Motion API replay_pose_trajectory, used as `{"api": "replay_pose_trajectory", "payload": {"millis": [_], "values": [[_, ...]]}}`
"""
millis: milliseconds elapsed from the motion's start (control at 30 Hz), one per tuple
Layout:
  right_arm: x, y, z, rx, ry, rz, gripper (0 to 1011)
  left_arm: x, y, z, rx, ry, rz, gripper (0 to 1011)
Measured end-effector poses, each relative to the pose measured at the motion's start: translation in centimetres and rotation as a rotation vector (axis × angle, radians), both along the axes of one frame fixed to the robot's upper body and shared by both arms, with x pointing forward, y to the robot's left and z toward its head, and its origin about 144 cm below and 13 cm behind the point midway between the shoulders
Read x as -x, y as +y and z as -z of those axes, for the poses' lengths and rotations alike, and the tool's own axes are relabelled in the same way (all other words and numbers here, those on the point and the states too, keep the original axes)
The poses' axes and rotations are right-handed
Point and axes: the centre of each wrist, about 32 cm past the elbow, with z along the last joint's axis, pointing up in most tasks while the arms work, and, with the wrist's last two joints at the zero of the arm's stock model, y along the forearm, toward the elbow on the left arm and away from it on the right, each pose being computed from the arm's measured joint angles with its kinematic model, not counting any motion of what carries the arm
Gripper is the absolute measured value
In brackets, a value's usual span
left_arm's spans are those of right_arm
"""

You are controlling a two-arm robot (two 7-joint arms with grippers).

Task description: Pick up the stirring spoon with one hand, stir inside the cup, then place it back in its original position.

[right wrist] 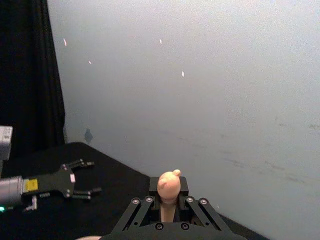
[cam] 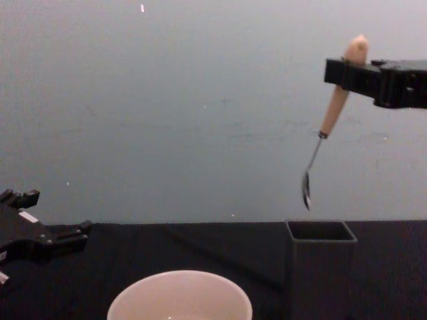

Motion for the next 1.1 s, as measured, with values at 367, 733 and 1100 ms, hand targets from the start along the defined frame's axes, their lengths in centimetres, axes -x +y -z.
{"api": "replay_pose_trajectory", "payload": {"millis": [367, 733, 1100], "values": [[0.5, -0.3, 0.8, 0.035, 0.045, 0.04, 197, 0.0, 0.0, 0.0, 0.0, 0.0, 0.0, 1002], [0.0, 0.3, 2.2, 0.058, 0.08, 0.065, 197, 0.0, 0.0, 0.0, 0.0, 0.0, 0.0, 1001], [-0.4, 0.7, 3.1, 0.079, 0.105, 0.094, 197, 0.0, 0.0, 0.0, 0.0, 0.0, 0.0, 1001]]}}
